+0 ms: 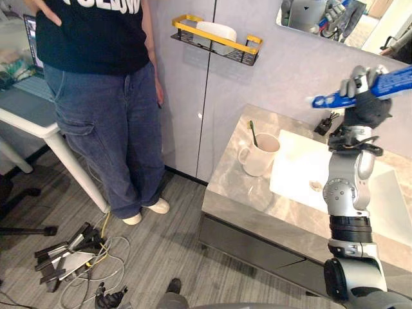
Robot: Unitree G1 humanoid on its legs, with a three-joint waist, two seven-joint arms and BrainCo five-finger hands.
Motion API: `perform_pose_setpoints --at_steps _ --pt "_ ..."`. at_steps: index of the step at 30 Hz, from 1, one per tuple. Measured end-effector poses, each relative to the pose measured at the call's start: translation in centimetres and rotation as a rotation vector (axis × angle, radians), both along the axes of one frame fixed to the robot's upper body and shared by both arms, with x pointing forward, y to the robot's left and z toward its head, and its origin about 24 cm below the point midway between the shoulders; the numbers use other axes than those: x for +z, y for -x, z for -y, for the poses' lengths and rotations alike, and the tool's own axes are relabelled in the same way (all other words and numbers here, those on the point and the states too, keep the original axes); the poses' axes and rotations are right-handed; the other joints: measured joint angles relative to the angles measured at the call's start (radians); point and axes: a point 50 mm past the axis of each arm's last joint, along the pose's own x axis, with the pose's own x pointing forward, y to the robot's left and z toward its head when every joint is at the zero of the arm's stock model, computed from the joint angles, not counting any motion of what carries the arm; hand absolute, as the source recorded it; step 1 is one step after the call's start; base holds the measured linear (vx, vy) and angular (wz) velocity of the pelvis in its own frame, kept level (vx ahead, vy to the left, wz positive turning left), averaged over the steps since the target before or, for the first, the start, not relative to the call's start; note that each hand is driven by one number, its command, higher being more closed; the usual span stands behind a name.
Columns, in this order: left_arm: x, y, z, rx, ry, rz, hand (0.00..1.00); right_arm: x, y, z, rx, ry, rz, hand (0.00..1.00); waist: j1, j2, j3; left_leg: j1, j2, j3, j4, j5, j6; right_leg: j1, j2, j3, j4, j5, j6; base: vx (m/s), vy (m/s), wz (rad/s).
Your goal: Organize washtable
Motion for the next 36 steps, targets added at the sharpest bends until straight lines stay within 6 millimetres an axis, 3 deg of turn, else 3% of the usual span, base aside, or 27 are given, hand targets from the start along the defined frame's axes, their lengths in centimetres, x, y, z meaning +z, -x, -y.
perform_pose_setpoints --at_steps 4,10,18,28,36 --pt "0.0 0.2 -0.3 0.011 -0.002 -0.005 0.00 0.1 0.0 0.2 0.039 0.082 -0.021 1.00 0.000 -0.026 0.003 -0.011 -0.003 0.000 0.000 -0.001 0.001 -0.010 -0.003 -0.003 0.001 0.000 0.001 0.00 0.000 0.01" --pt "-0.7 1.1 0.1 0.020 0.028 -0.047 0.00 0.8 0.3 1.2 0.026 0.164 -0.013 1.00 -0.003 -0.034 0.005 -0.019 -0.010 -0.006 0.000 -0.002 0.009 -0.014 -0.009 -0.010 0.004 -0.006 0.006 0.02 -0.002 0.04" --pt "-0.7 0.9 -0.1 0.025 0.048 -0.028 0.00 -0.7 -0.2 -0.5 0.116 0.235 -0.084 1.00 -0.003 -0.063 0.015 -0.023 -0.014 -0.008 0.000 0.000 0.007 -0.027 -0.011 -0.012 0.028 -0.025 0.004 0.02 -0.008 0.01" --pt "-0.6 0.8 -0.4 0.002 0.031 -0.037 0.00 -1.6 -0.5 -2.4 0.185 0.240 -0.112 1.00 -0.003 -0.076 0.027 -0.018 -0.011 -0.006 0.000 -0.006 0.007 -0.031 -0.017 -0.008 0.043 -0.028 0.005 -0.02 0.001 0.00" --pt "-0.6 0.0 -0.1 -0.055 0.025 -0.039 0.00 -2.8 -0.8 -2.6 0.187 0.253 -0.166 1.00 -0.001 -0.082 0.036 -0.021 -0.014 -0.007 0.000 -0.004 0.011 -0.032 -0.020 -0.011 0.043 -0.029 0.006 0.00 0.000 0.00"
